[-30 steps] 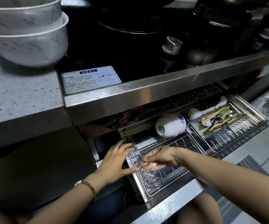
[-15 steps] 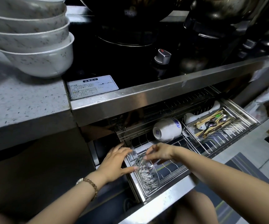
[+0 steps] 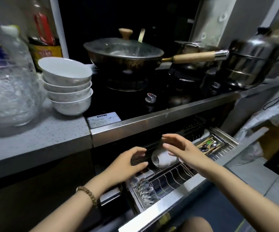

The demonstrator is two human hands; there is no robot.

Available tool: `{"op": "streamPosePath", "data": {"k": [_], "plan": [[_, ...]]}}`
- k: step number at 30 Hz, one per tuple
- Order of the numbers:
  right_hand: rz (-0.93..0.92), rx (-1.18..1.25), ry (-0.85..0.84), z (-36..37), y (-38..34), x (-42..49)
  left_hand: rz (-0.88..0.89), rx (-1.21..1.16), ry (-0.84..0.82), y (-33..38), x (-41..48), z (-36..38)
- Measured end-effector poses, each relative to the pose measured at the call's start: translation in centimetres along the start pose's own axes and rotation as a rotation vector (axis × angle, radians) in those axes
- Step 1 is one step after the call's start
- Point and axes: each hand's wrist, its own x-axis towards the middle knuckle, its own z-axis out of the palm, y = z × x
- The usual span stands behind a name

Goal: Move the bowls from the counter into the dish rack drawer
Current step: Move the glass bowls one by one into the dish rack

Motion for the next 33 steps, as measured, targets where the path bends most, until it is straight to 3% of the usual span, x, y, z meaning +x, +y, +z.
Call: {"op": "streamPosePath", "data": {"k": [6, 15, 19, 25, 29, 33], "plan": [[-0.283, -0.049, 0.004, 0.6, -8.9, -1.9, 0.201, 0.084, 0.177, 7.6, -3.3, -7.2], [-0.532, -0.101, -0.090, 6.9, -19.0, 1.5, 0.313, 0.339, 0.539, 13.2, -9.5, -18.9], [-0.586, -0.139, -0.149, 10.3, -22.0, 3.6, 0.239, 0.489, 0.653, 12.5, -11.5, -23.5], [-0.609, -0.186, -0.218, 15.3, -24.5, 6.8, 0.075, 0.515, 0.734, 9.0, -13.6, -28.7], [-0.689, -0.363, -0.203, 18.1, -25.6, 8.7, -0.028, 0.470, 0.791, 6.7, -13.9, -30.8], [-0.746, -0.483, -0.220, 20.1, -26.7, 10.3, -0.114, 0.360, 0.730, 4.9, -13.5, -31.5]]}}
